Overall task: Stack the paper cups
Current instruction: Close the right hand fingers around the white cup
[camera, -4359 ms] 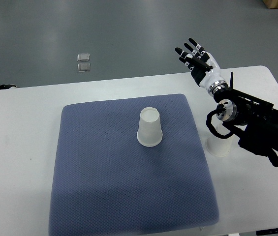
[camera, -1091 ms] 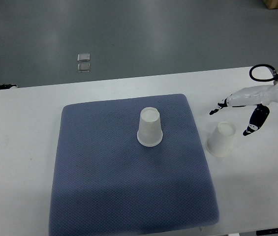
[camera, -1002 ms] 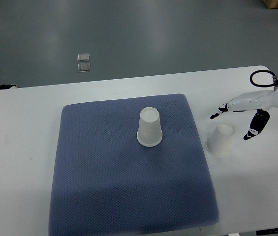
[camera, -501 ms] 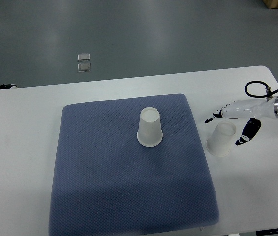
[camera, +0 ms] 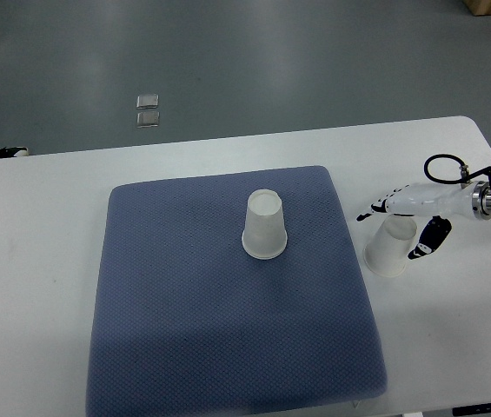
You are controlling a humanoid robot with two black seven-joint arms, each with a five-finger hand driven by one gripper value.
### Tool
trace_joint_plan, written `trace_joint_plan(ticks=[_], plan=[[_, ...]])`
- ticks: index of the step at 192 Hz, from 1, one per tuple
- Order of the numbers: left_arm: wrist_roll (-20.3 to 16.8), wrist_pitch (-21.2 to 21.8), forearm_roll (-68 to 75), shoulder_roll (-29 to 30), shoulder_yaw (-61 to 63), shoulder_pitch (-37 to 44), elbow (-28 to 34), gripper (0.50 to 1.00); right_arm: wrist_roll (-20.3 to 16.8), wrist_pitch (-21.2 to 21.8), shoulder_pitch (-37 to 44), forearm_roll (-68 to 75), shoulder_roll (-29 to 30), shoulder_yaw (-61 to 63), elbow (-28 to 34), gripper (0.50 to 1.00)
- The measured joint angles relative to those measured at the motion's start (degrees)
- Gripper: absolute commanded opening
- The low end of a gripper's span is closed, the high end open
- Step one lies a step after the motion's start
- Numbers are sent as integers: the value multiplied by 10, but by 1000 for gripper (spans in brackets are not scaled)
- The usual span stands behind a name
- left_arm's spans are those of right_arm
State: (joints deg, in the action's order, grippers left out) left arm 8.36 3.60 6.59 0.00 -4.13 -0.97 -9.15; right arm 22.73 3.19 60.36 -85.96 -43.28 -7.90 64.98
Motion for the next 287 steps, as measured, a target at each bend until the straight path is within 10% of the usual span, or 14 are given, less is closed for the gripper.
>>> trace_joint_plan(ticks=[170,233,287], plan=[[0,0,0,0,0,0,0,1000,0,-17,-16,-5,19,0,-1,832],[0,0,0,0,0,0,0,1000,0,-15,-17,-10,19,0,-1,662],[0,0,0,0,0,0,0,1000,0,-14,-16,-10,19,0,-1,660]])
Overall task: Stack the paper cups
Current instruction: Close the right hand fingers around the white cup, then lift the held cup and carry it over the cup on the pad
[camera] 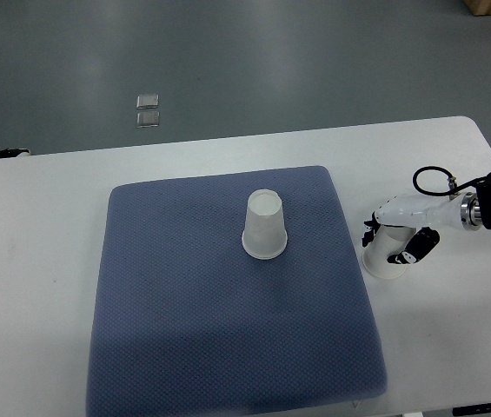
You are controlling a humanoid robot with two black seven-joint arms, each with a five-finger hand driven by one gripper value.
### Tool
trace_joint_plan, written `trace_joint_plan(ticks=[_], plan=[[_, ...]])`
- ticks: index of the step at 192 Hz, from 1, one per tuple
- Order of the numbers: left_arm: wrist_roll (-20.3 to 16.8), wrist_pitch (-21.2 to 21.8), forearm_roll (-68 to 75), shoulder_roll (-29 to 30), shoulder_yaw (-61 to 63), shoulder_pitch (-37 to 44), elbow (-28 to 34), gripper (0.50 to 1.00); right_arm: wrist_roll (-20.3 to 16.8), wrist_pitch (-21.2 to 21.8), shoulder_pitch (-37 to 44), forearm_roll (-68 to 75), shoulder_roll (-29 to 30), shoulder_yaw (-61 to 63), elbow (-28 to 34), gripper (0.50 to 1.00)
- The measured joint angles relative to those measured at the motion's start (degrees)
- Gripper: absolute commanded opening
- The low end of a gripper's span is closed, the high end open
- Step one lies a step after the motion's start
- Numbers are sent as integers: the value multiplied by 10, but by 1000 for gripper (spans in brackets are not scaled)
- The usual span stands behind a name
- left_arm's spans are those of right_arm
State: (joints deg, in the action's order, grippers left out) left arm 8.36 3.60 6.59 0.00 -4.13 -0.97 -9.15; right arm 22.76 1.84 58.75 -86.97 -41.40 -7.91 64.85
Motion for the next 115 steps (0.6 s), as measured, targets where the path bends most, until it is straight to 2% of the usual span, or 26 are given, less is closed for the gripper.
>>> trace_joint_plan(ticks=[28,52,115], plan=[[0,0,0,0,0,0,0,1000,0,0,1,0,-2,0,0,658],[0,0,0,0,0,0,0,1000,0,0,1,0,-3,0,0,623],[0,0,0,0,0,0,0,1000,0,0,5,1,-4,1,0,623]])
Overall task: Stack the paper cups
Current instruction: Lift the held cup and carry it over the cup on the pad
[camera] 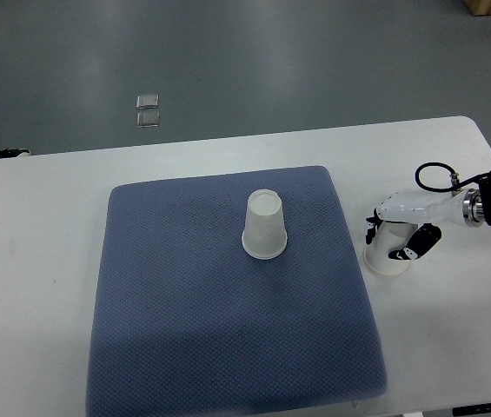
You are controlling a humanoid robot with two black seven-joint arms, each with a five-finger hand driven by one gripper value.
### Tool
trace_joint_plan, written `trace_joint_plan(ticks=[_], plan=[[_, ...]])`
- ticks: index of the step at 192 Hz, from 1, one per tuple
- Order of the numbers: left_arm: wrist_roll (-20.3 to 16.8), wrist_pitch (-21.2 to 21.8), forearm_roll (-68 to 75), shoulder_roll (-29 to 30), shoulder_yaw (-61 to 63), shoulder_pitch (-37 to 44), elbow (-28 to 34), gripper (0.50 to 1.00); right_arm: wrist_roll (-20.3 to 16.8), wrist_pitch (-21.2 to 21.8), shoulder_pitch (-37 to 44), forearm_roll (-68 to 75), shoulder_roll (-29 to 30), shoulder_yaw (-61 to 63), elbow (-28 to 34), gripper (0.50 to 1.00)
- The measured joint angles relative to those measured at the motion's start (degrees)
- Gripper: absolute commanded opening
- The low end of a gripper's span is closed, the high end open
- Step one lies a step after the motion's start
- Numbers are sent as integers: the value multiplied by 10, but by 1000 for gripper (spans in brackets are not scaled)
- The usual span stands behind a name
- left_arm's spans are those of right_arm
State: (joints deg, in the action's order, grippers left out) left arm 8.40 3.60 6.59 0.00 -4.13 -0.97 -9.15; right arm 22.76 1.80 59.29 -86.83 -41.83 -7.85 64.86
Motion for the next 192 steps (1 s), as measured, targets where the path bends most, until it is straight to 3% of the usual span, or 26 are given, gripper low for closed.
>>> trace_joint_plan(ticks=[95,192], plan=[[0,0,0,0,0,0,0,1000,0,16,63,10,-10,9,2,623],[0,0,0,0,0,0,0,1000,4,114,222,15,-8,9,57,625]])
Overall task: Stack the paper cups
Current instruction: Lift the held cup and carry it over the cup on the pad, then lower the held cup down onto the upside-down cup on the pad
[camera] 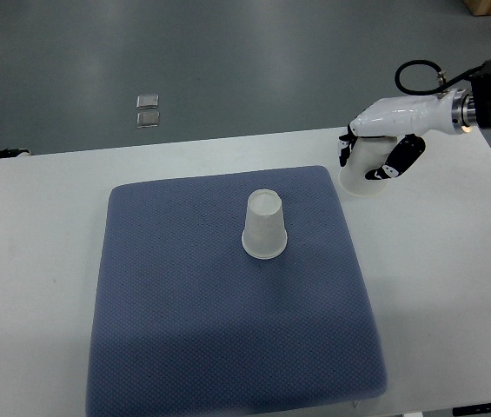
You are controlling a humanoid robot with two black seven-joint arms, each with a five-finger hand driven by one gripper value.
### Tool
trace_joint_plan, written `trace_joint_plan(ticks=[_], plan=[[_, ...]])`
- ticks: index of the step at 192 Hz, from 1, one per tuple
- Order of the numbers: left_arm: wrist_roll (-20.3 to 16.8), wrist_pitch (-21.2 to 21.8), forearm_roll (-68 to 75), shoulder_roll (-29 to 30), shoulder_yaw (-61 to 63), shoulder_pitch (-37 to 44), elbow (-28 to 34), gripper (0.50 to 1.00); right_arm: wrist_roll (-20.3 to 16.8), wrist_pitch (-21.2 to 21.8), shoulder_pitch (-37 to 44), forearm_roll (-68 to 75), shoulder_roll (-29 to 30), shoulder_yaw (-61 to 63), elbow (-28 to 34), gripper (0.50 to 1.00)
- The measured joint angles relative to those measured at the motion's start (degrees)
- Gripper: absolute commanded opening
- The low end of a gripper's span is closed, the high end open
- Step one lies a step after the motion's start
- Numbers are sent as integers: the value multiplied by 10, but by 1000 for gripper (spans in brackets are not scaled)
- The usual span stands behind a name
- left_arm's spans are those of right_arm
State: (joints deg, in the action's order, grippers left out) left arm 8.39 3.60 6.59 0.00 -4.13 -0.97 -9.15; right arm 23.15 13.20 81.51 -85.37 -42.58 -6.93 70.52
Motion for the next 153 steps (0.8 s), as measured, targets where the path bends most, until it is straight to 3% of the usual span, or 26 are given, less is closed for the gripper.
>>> trace_joint_plan(ticks=[62,153], plan=[[0,0,0,0,0,0,0,1000,1,45,68,13,48,0,31,625],[0,0,0,0,0,0,0,1000,0,58,94,43,140,-3,26,629]])
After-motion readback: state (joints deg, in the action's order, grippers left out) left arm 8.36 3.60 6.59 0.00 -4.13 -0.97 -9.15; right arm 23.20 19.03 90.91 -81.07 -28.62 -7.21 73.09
